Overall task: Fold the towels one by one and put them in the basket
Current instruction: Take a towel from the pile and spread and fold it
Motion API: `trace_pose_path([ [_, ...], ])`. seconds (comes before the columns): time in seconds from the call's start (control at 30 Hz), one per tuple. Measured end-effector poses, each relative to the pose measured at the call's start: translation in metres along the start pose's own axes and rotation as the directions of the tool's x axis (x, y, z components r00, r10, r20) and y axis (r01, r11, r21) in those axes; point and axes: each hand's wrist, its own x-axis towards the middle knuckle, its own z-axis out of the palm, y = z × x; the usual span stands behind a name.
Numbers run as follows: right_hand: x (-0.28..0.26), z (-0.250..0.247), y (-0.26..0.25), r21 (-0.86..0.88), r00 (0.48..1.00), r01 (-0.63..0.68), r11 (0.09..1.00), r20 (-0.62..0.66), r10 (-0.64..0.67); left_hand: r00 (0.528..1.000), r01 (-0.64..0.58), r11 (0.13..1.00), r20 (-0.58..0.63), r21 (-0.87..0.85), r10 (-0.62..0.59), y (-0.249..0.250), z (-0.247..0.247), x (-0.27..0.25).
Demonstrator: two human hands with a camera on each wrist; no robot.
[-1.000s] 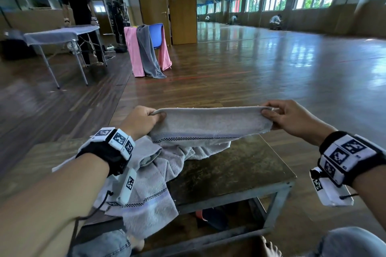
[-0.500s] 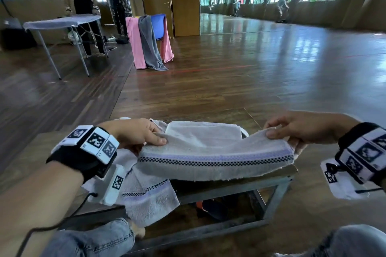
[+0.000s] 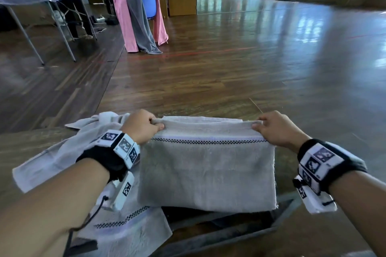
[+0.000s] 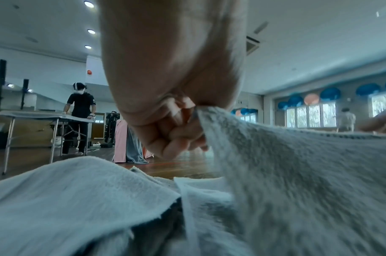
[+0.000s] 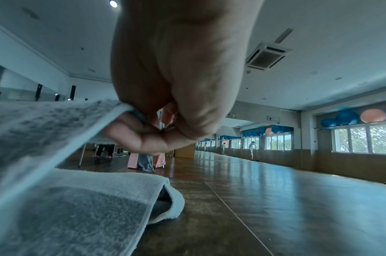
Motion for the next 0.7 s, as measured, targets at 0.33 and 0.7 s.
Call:
trace_pose_path([
  [0.33,0.096,0.052,-0.011,-0.155,0.999,-0.034,0.987,-0.014,0.032,1.0,0.026,0.999,0.004,0.032,-0.026,-0.011,0.05,0.089],
  [0.7,0.095,0.072,-0.01,-0.03,0.996,0.06,0.998,-0.064,-0.062,0.995,0.024,0.986,0.095,0.166,-0.041,-0.015,0.065,0.089],
])
